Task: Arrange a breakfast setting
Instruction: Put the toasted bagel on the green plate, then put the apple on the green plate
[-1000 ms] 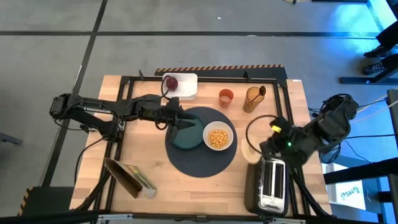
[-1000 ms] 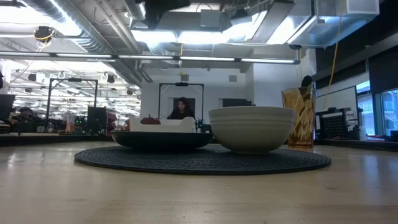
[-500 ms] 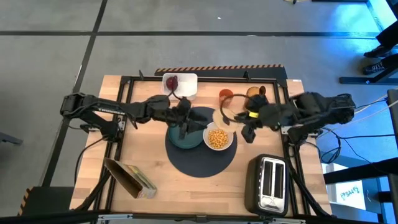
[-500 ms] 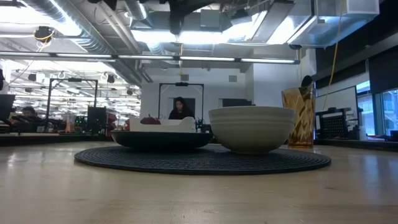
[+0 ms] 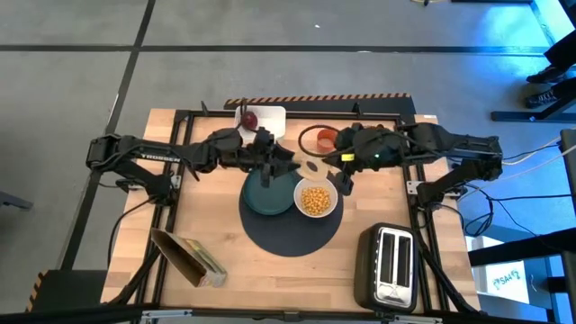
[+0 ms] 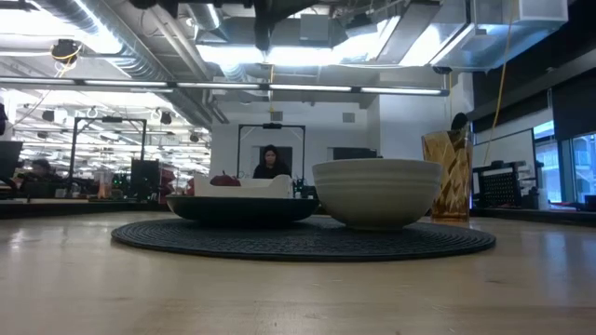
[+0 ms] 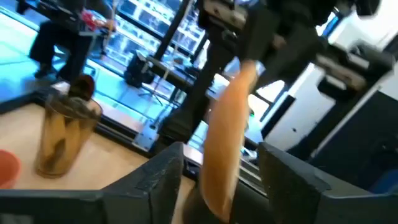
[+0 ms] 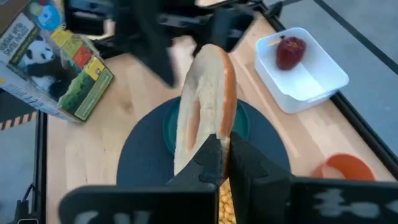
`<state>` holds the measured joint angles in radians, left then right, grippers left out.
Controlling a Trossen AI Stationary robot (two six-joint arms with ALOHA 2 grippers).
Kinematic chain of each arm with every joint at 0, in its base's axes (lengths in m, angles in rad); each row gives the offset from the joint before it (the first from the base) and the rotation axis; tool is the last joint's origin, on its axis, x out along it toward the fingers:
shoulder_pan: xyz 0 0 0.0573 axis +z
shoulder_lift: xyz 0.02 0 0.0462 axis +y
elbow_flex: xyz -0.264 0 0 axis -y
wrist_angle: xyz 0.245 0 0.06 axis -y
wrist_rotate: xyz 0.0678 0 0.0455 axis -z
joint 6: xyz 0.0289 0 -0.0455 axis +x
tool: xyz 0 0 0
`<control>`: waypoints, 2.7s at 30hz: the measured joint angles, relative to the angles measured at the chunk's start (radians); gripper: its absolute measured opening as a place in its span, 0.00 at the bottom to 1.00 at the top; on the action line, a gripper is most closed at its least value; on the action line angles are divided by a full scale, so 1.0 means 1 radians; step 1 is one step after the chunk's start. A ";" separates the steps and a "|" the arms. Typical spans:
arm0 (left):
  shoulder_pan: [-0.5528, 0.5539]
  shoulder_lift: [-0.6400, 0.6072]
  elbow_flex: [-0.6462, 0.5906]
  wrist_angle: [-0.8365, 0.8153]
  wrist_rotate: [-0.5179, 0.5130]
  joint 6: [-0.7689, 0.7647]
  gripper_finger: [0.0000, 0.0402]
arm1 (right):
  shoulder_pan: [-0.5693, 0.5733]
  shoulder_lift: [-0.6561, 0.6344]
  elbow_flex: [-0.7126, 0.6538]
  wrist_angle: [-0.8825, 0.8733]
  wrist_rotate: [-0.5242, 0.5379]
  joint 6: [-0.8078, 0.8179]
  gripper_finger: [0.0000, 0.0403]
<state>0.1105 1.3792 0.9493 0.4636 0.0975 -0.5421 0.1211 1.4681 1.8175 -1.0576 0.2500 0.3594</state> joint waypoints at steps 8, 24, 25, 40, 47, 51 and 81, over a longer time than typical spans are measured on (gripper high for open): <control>0.027 0.000 0.000 -0.004 0.095 0.060 0.19 | 0.002 0.011 0.000 0.014 0.000 -0.045 0.01; 0.125 -0.019 -0.001 -0.968 0.070 0.097 0.03 | 0.003 -0.024 0.000 -0.175 0.239 0.166 0.42; 0.131 -0.016 0.000 -1.010 0.043 0.107 0.03 | 0.003 -0.025 0.000 -0.181 0.238 0.168 0.43; 0.227 0.087 0.001 -1.191 0.008 0.186 0.05 | 0.003 -0.026 0.000 -0.192 0.229 0.168 0.45; 0.227 0.095 0.001 -1.186 0.009 0.186 0.18 | 0.003 -0.026 0.000 -0.234 0.229 0.167 0.45; 0.227 0.062 0.000 -1.189 -0.015 0.186 0.27 | 0.003 -0.026 0.000 -0.271 0.229 0.150 0.45; 0.642 0.507 0.831 -1.608 -0.202 0.082 0.34 | -0.253 -0.028 0.000 -0.278 0.176 -0.139 0.45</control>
<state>0.7522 1.8866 1.7805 -1.1448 -0.1044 -0.4605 -0.1314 1.4406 1.8175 -1.3352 0.4259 0.2199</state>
